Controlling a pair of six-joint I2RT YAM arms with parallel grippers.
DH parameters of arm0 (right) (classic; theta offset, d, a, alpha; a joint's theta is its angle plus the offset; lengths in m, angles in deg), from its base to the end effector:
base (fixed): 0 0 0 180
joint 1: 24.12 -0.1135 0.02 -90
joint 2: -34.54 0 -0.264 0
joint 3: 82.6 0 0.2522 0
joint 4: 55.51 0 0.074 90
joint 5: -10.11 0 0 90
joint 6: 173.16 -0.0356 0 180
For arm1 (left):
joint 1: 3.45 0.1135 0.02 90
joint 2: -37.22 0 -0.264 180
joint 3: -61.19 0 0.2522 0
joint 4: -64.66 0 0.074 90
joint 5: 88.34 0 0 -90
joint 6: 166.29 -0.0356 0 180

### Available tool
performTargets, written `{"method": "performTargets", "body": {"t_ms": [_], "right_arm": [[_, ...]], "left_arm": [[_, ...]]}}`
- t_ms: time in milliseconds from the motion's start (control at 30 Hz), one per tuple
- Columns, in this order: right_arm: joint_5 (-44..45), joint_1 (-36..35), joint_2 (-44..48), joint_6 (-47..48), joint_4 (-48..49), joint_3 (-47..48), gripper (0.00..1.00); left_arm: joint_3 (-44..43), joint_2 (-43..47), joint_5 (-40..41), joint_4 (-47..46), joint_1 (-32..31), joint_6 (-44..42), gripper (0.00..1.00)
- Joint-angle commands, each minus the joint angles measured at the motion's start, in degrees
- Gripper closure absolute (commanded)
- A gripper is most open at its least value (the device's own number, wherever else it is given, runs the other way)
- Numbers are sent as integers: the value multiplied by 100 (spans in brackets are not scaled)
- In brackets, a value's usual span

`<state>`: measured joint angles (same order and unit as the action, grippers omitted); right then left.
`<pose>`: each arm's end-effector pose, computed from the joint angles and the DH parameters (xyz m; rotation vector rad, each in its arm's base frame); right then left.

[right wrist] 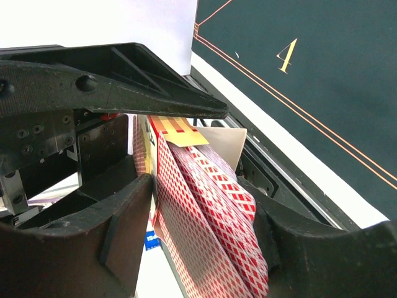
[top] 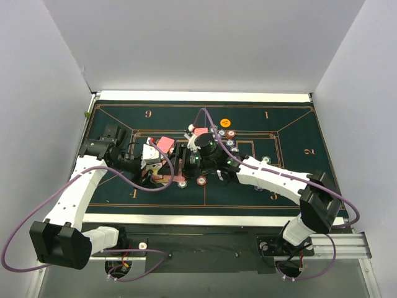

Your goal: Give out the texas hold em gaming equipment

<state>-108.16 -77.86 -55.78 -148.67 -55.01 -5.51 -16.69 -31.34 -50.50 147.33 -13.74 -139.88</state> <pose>0.2051 0.3081 0.2966 -0.2136 2.2201 1.7862 0.1916 -0.0634 0.3083 1.5441 1.7740 -0.8722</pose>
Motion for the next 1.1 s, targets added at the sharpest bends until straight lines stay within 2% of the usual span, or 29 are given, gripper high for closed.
{"method": "performTargets", "body": {"t_ms": [0, 200, 467, 1067], "right_arm": [[32, 126, 357, 232, -660, -67, 52], [146, 205, 410, 540, -1591, 337, 52], [94, 311, 480, 759, -2111, 671, 51], [23, 346, 612, 461, -1830, 742, 50]], "left_arm": [[-189, 44, -813, -255, 70, -57, 99], [-189, -18, -866, -237, 70, -83, 99], [-136, -44, -892, -263, 79, -101, 99], [39, -88, -1226, -561, 264, 206, 99]]}}
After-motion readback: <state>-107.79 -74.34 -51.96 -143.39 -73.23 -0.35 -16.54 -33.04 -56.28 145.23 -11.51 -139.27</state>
